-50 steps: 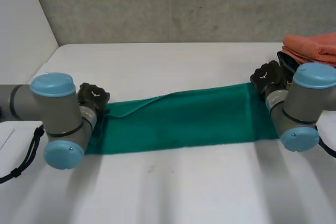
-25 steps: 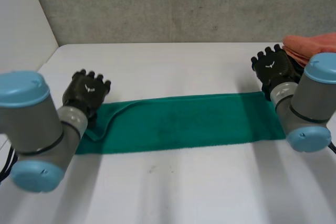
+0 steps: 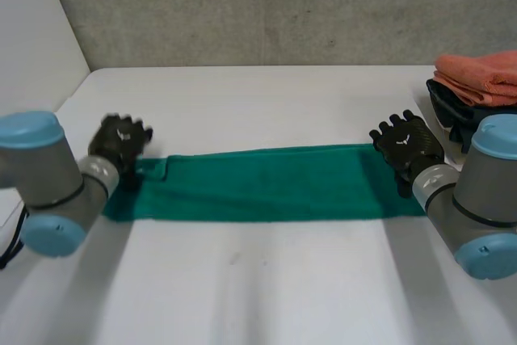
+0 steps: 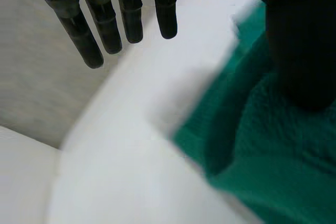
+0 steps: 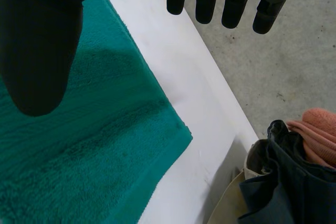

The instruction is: Fold the laundry.

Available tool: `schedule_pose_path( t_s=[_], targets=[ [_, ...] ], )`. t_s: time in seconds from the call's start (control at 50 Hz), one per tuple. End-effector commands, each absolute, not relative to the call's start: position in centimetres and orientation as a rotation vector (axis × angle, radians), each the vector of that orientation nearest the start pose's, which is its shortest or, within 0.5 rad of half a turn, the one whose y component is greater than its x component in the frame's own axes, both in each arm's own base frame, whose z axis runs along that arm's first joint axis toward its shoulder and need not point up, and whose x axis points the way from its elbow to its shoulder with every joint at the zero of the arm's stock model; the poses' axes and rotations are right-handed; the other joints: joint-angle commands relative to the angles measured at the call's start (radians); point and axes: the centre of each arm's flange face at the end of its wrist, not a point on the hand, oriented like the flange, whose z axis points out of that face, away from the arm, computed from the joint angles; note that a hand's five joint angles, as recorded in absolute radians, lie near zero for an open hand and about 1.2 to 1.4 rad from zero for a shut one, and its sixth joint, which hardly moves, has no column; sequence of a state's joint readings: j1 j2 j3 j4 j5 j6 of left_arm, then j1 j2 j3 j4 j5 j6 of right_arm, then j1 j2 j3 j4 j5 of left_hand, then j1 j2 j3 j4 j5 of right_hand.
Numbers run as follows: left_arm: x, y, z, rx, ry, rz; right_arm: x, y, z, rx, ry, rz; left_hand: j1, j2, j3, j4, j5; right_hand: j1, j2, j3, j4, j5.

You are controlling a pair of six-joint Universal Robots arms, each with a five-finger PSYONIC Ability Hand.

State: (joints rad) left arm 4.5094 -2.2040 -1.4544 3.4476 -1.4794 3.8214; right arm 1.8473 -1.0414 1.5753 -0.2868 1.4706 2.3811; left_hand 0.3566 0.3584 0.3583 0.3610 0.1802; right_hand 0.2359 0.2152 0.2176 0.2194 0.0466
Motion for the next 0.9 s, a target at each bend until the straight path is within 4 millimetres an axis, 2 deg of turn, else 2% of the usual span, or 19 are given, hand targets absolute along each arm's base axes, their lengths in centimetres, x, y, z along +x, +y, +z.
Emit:
schedule_pose_path(
  t_s=[0.02,0.08,0.18,0.24,0.38,0.5,0.74,0.84,0.9],
  targets=[
    [-21.1,-41.3,16.1,0.875,1.86,-1.95,23.5,-31.4,15.2,-1.417,2.259,-2.044,0.077,0.075,0.075,0.073,0.079,-0.061,-0.041,-0.043,-0.045,-0.047],
    [-21.3,-40.9,15.7,0.866,1.876,-1.924,23.4,-31.2,15.1,-1.408,2.271,-2.033,0.057,0.055,0.055,0.052,0.058,-0.061,-0.041,-0.043,-0.045,-0.047],
    [-22.7,-37.9,13.8,0.961,1.981,-1.837,23.3,-30.8,15.2,-1.412,2.265,-2.026,0.027,0.025,0.026,0.023,0.029,-0.061,-0.041,-0.043,-0.045,-0.047],
    [-22.5,-36.7,13.7,0.98,2.012,-1.801,23.2,-30.9,15.2,-1.413,2.262,-2.026,0.024,0.022,0.023,0.02,0.026,-0.061,-0.041,-0.043,-0.045,-0.047],
    [-21.7,-33.2,14.9,0.993,2.043,-1.769,22.2,-31.0,15.0,-1.409,2.311,-1.949,0.027,0.025,0.026,0.023,0.029,-0.061,-0.041,-0.043,-0.045,-0.047],
    [-21.1,-30.1,16.0,1.002,2.054,-1.758,20.9,-30.3,14.8,-1.409,2.378,-1.759,0.027,0.025,0.026,0.023,0.029,-0.061,-0.041,-0.043,-0.045,-0.047],
    [-21.4,-29.5,17.0,0.996,2.036,-1.802,19.5,-30.4,15.1,-1.373,2.375,-1.746,0.024,0.022,0.023,0.02,0.026,-0.061,-0.041,-0.043,-0.045,-0.047],
    [-22.9,-27.7,18.6,1.024,2.014,-1.891,18.6,-30.4,14.7,-1.373,2.357,-1.724,-0.017,-0.019,-0.018,-0.021,-0.015,-0.061,-0.041,-0.043,-0.045,-0.047],
    [-23.6,-26.7,19.1,1.0,2.06,-1.949,18.0,-30.8,14.6,-1.354,2.355,-1.722,-0.017,-0.019,-0.019,-0.021,-0.015,0.06,0.081,0.078,0.077,0.075]
  ],
)
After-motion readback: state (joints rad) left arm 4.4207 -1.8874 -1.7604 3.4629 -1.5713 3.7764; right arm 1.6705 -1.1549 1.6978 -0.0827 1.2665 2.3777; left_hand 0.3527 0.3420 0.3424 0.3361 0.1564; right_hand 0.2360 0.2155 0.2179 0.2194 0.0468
